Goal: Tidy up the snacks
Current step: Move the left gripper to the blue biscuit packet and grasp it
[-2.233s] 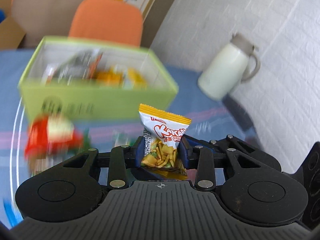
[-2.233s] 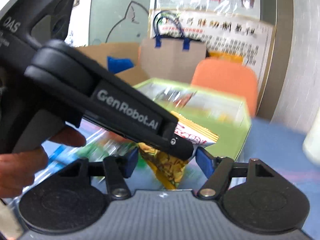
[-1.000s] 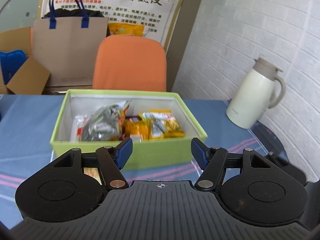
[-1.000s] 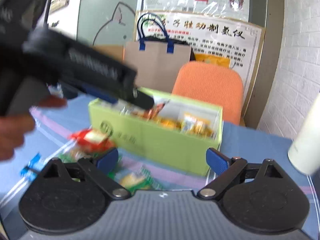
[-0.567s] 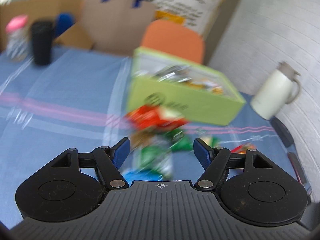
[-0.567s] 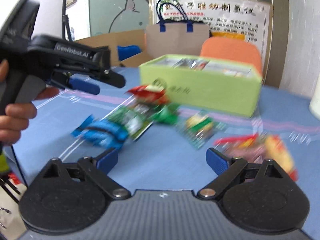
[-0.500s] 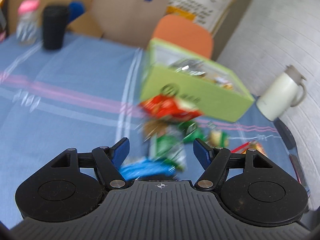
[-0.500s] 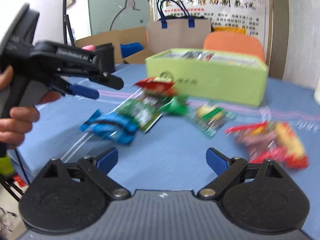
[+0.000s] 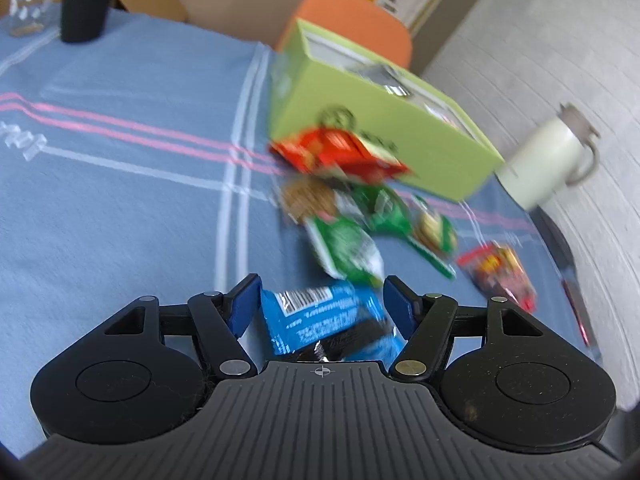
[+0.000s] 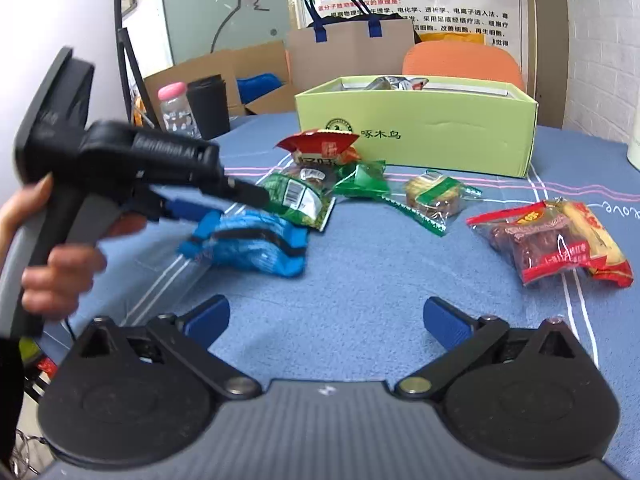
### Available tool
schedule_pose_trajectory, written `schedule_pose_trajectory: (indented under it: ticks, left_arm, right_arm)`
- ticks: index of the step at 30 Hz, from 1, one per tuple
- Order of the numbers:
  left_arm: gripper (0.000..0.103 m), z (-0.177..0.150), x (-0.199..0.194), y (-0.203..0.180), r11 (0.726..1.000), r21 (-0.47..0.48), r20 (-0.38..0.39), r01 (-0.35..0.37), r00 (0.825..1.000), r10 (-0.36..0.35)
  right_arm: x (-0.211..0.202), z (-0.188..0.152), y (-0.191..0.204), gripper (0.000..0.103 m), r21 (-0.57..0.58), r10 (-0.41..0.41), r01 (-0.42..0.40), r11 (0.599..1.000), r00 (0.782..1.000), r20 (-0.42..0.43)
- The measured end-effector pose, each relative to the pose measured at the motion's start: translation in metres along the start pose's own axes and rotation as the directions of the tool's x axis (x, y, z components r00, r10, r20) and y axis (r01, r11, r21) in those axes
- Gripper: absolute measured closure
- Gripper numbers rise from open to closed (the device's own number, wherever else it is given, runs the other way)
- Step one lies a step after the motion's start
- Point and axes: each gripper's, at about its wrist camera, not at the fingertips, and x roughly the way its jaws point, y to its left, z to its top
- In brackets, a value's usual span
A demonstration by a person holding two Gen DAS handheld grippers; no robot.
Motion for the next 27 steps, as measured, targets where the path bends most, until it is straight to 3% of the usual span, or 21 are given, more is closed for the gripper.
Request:
schedule_pose_trajectory:
  ticks: [8, 13, 19, 24, 27]
  left_arm:
    - [0.049, -0.048, -0.007, -0.054, 0.987, 0.074, -0.101, 0.141, 0.986, -0.134]
    - [0.043, -0.034, -0.011, -0.067, 0.990, 0.106, -0.044, 0.089, 0.995, -0.085]
    - [0.045, -0.028, 0.006, -0.067, 0.991, 0.100, -0.100, 0.093, 0.992, -0.083]
    - [0.045, -0.032, 0.012, -0.071, 0.988, 0.140, -0.104, 0.066, 0.993, -0.051]
    - [0.051, -0.034, 0.016, -0.073, 0.985, 0.156, -0.115, 0.076, 0.992, -0.058]
  right_arm:
    - [-0.014, -0.009, 0.004, 0.000, -0.062, -0.027, 0.027, 0.998, 1.000, 0.004]
    - [-0.014, -0.009, 0.002, 0.000, -0.020, 0.021, -0.021, 1.000, 1.000, 0.013]
    - [0.000, -0.006, 0.007, 0.001, -0.032, 0.058, -0.058, 0.998, 0.998, 0.004]
    - [0.005, -0.005, 0.011, 0.001, -0.058, 0.032, -0.032, 0.998, 0.999, -0.001]
    - [0.010, -0.004, 0.011, 0.001, -0.055, 0.034, -0.034, 0.998, 0.999, -0.010]
